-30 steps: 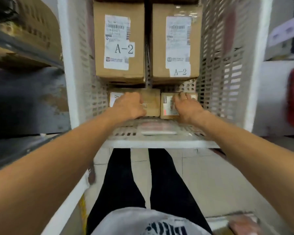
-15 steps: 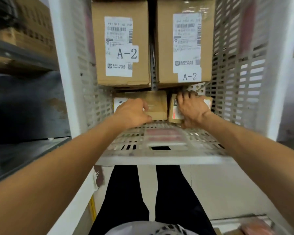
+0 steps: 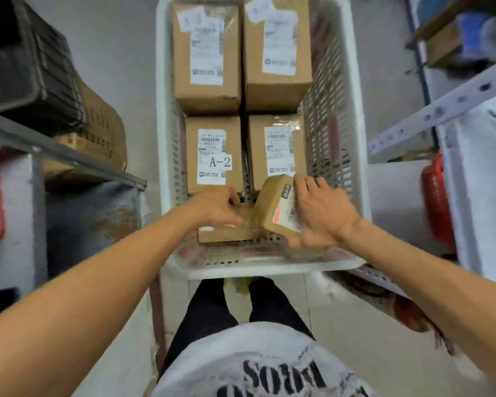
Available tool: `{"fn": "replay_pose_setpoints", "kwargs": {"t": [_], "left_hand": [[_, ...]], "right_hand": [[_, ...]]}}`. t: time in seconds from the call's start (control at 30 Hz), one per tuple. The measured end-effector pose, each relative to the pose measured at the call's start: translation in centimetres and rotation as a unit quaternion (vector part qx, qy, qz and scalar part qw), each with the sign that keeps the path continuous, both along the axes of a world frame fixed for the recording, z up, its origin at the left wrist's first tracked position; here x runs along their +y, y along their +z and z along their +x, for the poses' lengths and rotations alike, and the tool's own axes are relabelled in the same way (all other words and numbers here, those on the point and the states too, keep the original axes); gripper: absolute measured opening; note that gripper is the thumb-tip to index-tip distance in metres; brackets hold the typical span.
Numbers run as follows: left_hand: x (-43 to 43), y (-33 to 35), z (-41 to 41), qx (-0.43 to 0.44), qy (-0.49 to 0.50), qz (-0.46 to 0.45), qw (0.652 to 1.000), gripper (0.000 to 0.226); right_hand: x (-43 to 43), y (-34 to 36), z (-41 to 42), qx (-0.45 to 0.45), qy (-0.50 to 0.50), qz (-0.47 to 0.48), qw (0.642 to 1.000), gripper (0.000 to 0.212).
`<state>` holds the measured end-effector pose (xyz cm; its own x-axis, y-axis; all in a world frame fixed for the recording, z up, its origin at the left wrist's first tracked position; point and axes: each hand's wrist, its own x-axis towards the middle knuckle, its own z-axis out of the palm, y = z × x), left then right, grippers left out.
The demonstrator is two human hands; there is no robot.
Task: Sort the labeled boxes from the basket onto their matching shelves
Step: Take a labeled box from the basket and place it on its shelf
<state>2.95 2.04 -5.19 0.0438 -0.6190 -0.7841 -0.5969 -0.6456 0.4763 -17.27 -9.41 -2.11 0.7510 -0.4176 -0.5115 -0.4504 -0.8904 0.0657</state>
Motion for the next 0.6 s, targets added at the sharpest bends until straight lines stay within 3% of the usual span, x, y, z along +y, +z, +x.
{"fn": "replay_pose_setpoints", "kwargs": {"t": [0.1, 0.3, 0.47, 0.6], "left_hand": [[-0.8, 4.0, 1.2, -0.002, 0.064, -0.064, 0.996, 0.048], [-3.0, 13.8, 2.5, 0.096, 0.255, -0.284, 0.919, 0.129], [-5.8, 21.6, 2.8, 0.084, 0.250, -0.407, 0.875, 0.122], [-7.6, 25.0, 2.9, 0.070, 0.254, -0.439, 0.859, 0.115]], "right_hand": [[-0.8, 4.9, 3.0, -0.119, -0.112, 0.011, 0.986, 0.115], [-3.4, 14.8, 9.2, -0.315, -0.289, 0.035, 0.903, 0.099], [-5.1, 21.6, 11.1, -0.380, -0.341, 0.034, 0.859, 0.105], [-5.8, 24.7, 12.4, -0.376, -0.406, 0.051, 0.831, 0.117]]}}
